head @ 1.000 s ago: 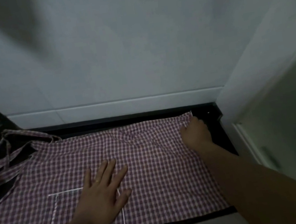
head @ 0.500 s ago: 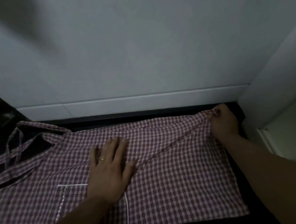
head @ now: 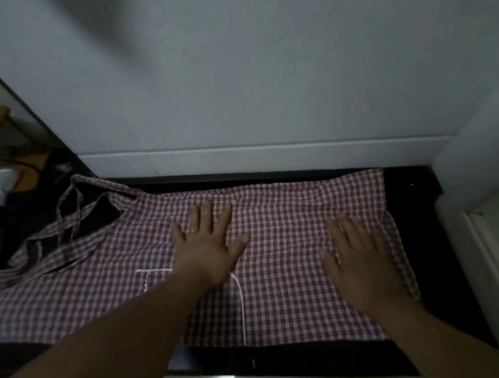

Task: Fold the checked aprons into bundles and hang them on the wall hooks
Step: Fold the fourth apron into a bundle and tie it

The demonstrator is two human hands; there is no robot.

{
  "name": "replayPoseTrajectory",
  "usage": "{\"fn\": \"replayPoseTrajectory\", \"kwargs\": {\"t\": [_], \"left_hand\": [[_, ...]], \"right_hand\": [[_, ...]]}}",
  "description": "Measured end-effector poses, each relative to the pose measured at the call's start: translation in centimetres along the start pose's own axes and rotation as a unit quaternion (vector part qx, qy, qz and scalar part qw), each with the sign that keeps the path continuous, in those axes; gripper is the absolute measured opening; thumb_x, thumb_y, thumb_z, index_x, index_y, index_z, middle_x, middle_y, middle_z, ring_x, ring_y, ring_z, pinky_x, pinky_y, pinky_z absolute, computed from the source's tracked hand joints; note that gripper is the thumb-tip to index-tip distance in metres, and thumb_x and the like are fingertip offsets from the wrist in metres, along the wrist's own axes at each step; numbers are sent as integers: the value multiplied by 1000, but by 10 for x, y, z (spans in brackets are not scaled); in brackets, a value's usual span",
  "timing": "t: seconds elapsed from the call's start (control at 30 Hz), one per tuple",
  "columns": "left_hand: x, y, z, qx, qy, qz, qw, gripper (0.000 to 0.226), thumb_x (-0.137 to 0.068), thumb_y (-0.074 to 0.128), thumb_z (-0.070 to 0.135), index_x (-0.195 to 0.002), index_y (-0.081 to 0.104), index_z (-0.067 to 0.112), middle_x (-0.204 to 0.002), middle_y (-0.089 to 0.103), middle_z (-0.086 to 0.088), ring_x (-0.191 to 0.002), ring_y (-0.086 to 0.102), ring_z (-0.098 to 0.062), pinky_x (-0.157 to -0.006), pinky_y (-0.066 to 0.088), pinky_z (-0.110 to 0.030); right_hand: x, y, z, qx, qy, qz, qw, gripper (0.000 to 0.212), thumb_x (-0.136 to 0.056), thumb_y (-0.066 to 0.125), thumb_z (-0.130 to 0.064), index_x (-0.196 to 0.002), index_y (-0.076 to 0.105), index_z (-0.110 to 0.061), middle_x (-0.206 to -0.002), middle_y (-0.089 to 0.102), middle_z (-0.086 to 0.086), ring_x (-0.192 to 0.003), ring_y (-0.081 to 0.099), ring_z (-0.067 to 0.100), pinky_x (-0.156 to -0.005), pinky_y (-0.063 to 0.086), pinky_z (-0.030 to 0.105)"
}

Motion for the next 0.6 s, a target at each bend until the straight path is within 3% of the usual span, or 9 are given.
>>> {"fn": "replayPoseTrajectory", "kwargs": {"t": [0.1,0.2,0.27,0.3,0.4,0.47,0.53,0.6], "left_hand": [[32,-19,3,6,74,68,995,75,-99,11,77,-164,-4,41,-174,-6,0,-160,-12,-21,-124,-12,-61],[96,0,-14,-36,178,78,980,66,-106,18,66,-165,7,39,-174,2,2,-161,-3,-21,-126,-2,-61],[129,26,-58,-50,145,30,988,65,-106,13,67,-163,-7,43,-174,-3,3,-160,-12,-22,-125,-5,-59],[139,30,-83,-38,115,21,992,66,-106,12,68,-162,-13,44,-173,-8,4,-159,-16,-22,-124,-7,-58],[159,21,-142,-25,66,10,997,68,-106,15,68,-161,-15,43,-171,-19,7,-158,-18,-18,-125,-11,-54],[164,15,-172,-18,36,-4,999,70,-105,17,69,-163,-12,40,-171,-19,5,-159,-17,-19,-126,-12,-53],[160,9,-184,14,36,-26,999,71,-104,18,70,-165,-4,38,-172,-12,4,-160,-11,-19,-127,-10,-51],[161,-7,-198,52,42,30,997,65,-106,25,65,-164,20,35,-172,17,3,-158,14,-19,-129,5,-48]], "right_hand": [[6,-24,-36,3,-27,33,999,72,-103,18,-60,-162,24,-19,-169,22,4,-156,17,23,-127,9,56],[41,-11,-76,30,-131,-19,991,66,-104,18,-62,-162,25,-30,-170,19,-4,-157,16,19,-126,14,54],[58,0,-72,51,-121,-62,989,72,-99,5,-70,-161,22,-37,-170,16,-8,-157,15,18,-126,16,54],[59,1,-66,57,-103,-52,992,76,-98,3,-72,-159,29,-35,-168,25,-5,-155,24,21,-123,23,56],[53,-9,-85,96,-105,-36,989,78,-101,11,-64,-145,54,-16,-149,54,11,-136,52,32,-105,44,62],[50,0,-114,123,-124,-65,983,75,-99,19,-63,-144,54,-15,-150,53,10,-137,51,29,-106,43,62],[48,6,-142,152,-127,-108,974,80,-93,14,-67,-154,41,-24,-161,37,3,-147,36,22,-116,31,57],[45,11,-181,152,-132,-112,973,85,-88,9,-65,-149,47,-21,-155,44,6,-142,42,24,-113,33,54]]}}
Point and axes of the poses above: each hand's wrist, its own x-axis away from the middle knuckle, its own y-axis out of the palm, z = x × y, the point moved 7 cm from there along -x, towards the middle knuckle
